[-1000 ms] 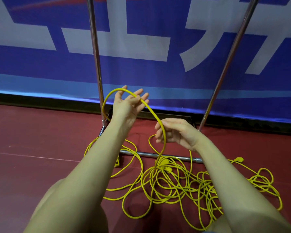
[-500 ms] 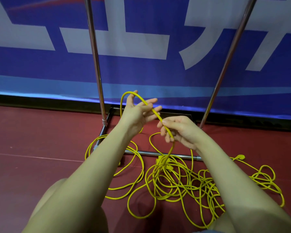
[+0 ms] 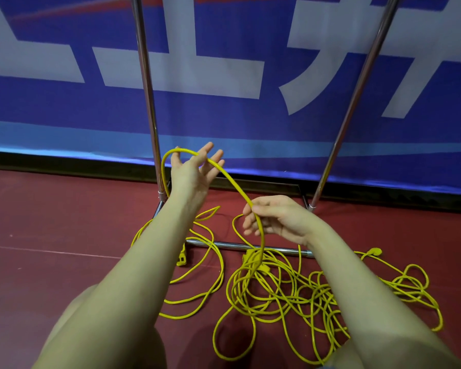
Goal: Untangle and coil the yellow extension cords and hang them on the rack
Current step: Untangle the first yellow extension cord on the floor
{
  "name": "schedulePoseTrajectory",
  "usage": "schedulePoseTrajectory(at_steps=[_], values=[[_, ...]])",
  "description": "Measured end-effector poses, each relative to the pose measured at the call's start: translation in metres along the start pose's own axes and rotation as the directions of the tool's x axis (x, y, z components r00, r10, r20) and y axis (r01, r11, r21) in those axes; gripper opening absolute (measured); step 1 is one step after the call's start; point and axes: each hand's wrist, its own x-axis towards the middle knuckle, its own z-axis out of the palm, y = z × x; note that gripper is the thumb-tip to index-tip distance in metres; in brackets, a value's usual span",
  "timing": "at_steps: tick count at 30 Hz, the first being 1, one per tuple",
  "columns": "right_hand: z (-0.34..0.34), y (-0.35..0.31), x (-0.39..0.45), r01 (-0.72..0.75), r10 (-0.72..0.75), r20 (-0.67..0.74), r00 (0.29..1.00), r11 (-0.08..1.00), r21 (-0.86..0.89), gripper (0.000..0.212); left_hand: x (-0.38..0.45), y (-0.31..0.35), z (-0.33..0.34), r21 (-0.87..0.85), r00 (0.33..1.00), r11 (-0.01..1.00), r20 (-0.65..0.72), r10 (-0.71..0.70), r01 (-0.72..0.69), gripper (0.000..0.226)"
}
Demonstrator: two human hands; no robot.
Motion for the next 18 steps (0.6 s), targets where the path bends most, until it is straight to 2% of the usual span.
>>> schedulePoseTrajectory(at_steps=[2,4,7,11,18], values=[[0.003,0.002,0.002,0.004,-0.004,-0.012,1.0,1.0,-0.018,0.018,-0.003,-0.002,0.001,0.073,0.996,0.995,0.049,-0.07,0.066,0.079],[0.002,0.002,0.003,0.013,-0.015,-0.043,0.999,1.0,-0.028,0.017,-0.011,-0.008,0.003,0.216,0.981,0.969,0.123,-0.15,0.121,0.073],[0.001,-0.003,0.002,0.049,-0.049,-0.056,0.997,0.999,-0.005,0.018,-0.017,-0.015,0.005,0.311,0.981,0.946,0.135,-0.139,0.091,0.067],[0.005,-0.009,0.0,0.051,-0.057,0.056,0.997,0.994,0.099,0.022,-0.009,-0.012,0.006,0.223,0.996,0.975,0.08,-0.033,0.015,0.07],[-0.009,-0.001,-0.005,-0.052,0.039,0.173,0.984,0.996,0.068,0.024,0.003,-0.005,-0.003,0.087,0.995,0.992,-0.032,0.095,-0.092,0.076]])
